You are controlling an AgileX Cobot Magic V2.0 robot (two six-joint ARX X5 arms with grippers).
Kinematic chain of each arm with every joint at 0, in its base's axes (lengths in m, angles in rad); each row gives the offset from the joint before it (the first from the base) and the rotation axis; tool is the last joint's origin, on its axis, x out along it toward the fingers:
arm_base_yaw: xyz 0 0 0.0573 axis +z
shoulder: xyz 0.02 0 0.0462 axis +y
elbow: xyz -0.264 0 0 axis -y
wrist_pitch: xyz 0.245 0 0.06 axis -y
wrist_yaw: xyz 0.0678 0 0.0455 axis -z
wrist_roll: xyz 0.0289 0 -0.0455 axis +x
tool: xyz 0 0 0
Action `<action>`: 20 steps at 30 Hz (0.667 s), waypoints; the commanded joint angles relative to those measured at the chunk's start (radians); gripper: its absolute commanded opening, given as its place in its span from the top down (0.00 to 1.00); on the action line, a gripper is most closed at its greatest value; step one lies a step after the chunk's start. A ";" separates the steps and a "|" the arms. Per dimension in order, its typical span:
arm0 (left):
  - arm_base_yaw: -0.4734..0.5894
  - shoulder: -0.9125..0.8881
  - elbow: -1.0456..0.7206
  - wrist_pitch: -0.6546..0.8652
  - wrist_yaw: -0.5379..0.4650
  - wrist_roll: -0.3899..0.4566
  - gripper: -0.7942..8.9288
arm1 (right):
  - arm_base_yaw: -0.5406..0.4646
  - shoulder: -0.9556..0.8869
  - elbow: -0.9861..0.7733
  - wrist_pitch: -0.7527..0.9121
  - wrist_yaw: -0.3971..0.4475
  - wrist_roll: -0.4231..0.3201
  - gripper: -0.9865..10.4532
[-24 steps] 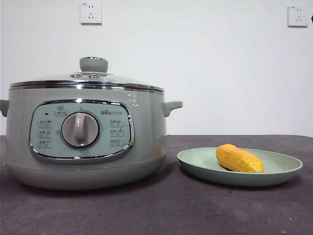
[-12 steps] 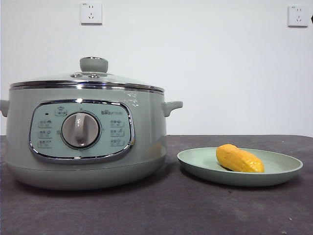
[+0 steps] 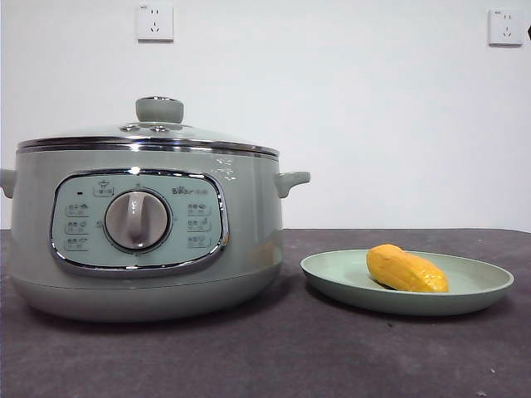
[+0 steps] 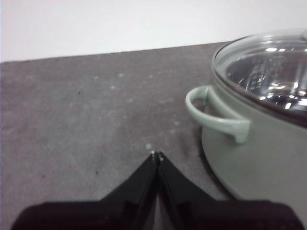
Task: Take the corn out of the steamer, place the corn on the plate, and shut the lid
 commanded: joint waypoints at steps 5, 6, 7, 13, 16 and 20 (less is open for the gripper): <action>0.026 -0.037 -0.045 0.015 -0.002 -0.017 0.92 | 0.001 -0.001 -0.005 0.006 0.003 0.009 0.91; 0.030 -0.046 -0.052 0.015 -0.002 -0.017 0.92 | 0.001 -0.001 -0.005 0.006 0.003 0.009 0.91; 0.032 -0.049 -0.060 0.020 -0.002 -0.017 0.92 | 0.001 -0.001 -0.005 0.006 0.003 0.009 0.91; 0.031 -0.049 -0.087 0.034 0.001 -0.049 0.92 | 0.001 -0.001 -0.005 0.006 0.003 0.010 0.91; 0.031 -0.049 -0.087 0.034 0.000 -0.047 0.92 | 0.001 -0.001 -0.005 0.006 0.003 0.010 0.91; 0.031 -0.049 -0.087 0.034 0.000 -0.047 0.92 | 0.001 -0.001 -0.005 0.006 0.003 0.010 0.91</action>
